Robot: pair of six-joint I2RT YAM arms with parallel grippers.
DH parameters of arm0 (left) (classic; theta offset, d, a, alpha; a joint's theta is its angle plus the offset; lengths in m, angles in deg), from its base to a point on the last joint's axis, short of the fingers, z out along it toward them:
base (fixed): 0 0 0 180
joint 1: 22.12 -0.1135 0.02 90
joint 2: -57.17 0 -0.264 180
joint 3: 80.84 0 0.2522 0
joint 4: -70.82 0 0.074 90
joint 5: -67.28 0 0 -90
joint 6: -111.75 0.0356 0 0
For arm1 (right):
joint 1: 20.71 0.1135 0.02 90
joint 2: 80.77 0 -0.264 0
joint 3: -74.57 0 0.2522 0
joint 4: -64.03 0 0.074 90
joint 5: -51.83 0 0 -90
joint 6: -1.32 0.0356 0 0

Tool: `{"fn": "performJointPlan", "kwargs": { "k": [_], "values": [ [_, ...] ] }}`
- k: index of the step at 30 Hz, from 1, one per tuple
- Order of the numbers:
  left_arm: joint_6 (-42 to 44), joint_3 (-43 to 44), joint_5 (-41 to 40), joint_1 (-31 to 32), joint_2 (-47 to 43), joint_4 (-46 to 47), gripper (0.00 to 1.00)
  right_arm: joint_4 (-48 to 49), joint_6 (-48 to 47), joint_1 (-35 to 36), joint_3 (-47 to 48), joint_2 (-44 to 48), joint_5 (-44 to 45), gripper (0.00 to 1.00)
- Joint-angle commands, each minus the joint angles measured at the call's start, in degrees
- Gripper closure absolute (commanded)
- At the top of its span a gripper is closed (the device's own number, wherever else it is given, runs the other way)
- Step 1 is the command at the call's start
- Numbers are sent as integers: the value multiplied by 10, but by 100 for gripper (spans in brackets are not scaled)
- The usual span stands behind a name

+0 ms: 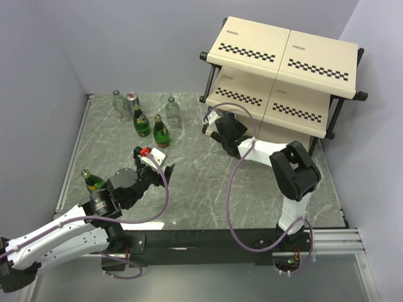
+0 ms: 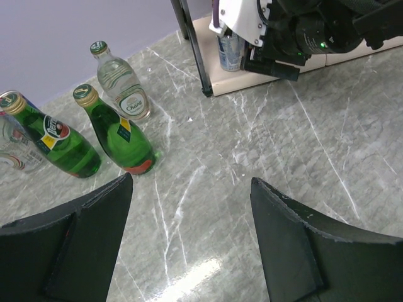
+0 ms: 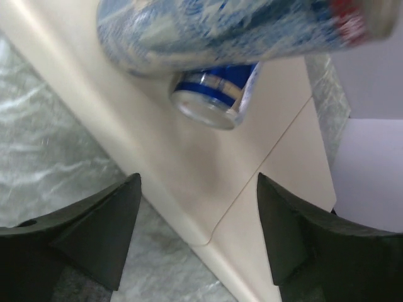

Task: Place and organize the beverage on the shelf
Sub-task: Adjust the drink on the shelf.

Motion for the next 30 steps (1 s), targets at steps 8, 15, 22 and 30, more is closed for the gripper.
{"fn": "performJointPlan", "kwargs": {
  "k": [8, 15, 22, 30],
  "values": [
    [11, 2, 2, -5, -3, 12, 19, 63, 9, 6, 40, -33, 38, 27],
    [12, 2, 2, -7, -2, 12, 19, 102, -20, 6, 47, -65, 48, 27],
    [13, 1, 3, -6, -2, 12, 19, 150, -44, 7, 48, -88, 70, 27],
    [13, 1, 5, -7, -3, 12, 19, 170, -64, 7, 55, -114, 76, 27]
  ]
}}
